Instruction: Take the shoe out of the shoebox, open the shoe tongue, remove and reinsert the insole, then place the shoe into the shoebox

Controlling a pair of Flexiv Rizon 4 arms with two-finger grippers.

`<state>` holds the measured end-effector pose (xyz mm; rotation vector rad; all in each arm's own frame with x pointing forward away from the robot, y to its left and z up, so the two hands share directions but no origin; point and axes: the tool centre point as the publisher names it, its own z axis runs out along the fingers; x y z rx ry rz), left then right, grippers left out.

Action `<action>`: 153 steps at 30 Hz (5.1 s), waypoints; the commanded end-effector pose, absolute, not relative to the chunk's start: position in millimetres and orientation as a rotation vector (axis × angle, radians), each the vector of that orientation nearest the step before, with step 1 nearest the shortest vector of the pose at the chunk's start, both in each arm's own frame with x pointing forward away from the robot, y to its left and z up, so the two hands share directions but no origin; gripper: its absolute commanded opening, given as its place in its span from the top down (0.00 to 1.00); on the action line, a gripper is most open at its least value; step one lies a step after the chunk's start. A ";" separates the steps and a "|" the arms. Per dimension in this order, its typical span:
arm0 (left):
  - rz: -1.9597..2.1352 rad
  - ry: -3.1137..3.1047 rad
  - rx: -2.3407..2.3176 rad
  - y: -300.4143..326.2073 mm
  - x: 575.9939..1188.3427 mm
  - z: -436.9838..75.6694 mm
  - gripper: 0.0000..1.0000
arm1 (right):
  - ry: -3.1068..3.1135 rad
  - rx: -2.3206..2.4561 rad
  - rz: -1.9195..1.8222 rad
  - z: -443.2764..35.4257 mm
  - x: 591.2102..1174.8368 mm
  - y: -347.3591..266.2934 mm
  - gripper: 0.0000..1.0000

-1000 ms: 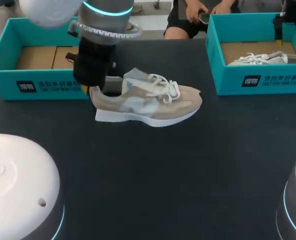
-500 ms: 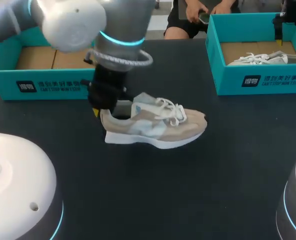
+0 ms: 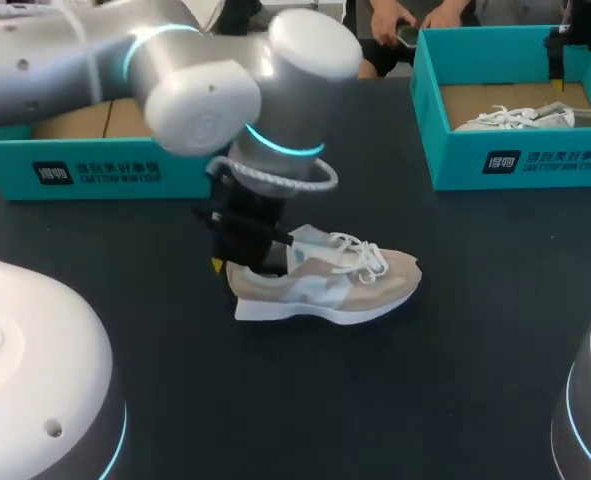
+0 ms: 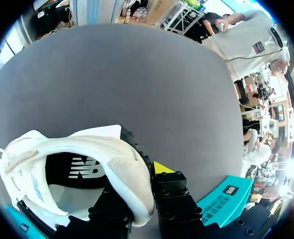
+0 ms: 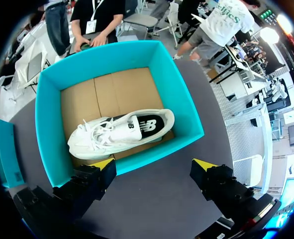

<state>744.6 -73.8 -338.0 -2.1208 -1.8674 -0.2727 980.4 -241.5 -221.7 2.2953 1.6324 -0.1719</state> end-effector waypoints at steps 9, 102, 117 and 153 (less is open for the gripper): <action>-0.273 -1.867 -2.113 -85.9 743.7 -379.3 1.00 | 1.634 2.295 -0.169 -221.7 979.7 -242.0 0.00; 1.535 -2.574 -0.232 44.1 737.9 -301.9 0.00 | 1.634 2.295 -0.169 -221.7 979.7 -242.0 0.00; 1.610 -2.625 -0.030 5.9 723.2 -347.1 0.00 | 1.634 2.295 -0.169 -221.7 979.7 -242.0 0.00; 1.649 -2.648 0.026 -118.4 719.9 -411.9 0.00 | 1.634 2.295 -0.169 -221.7 979.7 -242.0 0.00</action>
